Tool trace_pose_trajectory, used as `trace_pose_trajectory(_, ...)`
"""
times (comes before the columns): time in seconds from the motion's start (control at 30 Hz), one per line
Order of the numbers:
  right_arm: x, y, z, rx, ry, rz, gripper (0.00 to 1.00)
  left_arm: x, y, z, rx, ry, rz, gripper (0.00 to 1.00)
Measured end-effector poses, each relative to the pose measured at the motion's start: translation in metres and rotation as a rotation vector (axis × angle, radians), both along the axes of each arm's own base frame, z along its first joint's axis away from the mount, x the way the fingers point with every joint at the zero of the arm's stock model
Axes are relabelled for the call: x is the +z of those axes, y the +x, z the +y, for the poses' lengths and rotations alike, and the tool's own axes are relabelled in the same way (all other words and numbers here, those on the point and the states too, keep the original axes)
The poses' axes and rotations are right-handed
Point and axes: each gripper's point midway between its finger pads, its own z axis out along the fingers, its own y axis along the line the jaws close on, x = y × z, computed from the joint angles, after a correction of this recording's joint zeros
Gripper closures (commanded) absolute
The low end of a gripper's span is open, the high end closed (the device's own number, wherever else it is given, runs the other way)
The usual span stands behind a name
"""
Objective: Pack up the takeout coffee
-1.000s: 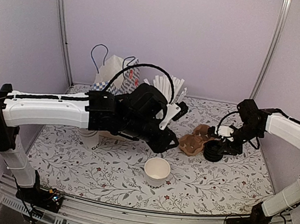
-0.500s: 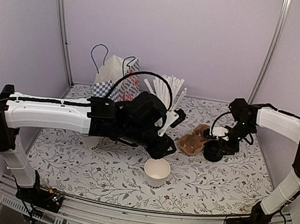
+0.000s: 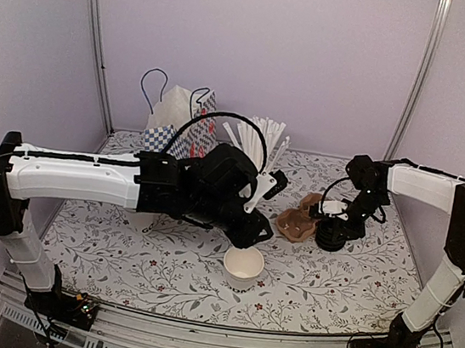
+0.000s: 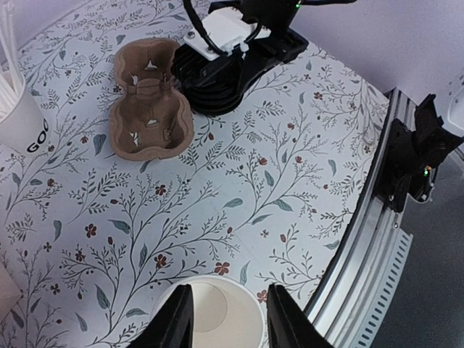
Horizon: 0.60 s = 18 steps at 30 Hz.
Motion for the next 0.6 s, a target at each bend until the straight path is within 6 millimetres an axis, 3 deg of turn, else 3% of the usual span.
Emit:
trace_pose_trajectory(0.37, 0.007, 0.004, 0.004, -0.013, 0.002, 0.010, 0.90, -0.003, 0.000, 0.001, -0.006, 0.008, -0.003, 0.63)
trace_pose_trajectory(0.6, 0.013, -0.003, 0.006, -0.026, 0.015, 0.049, 0.91, -0.003, 0.000, 0.001, -0.007, 0.010, -0.006, 0.63)
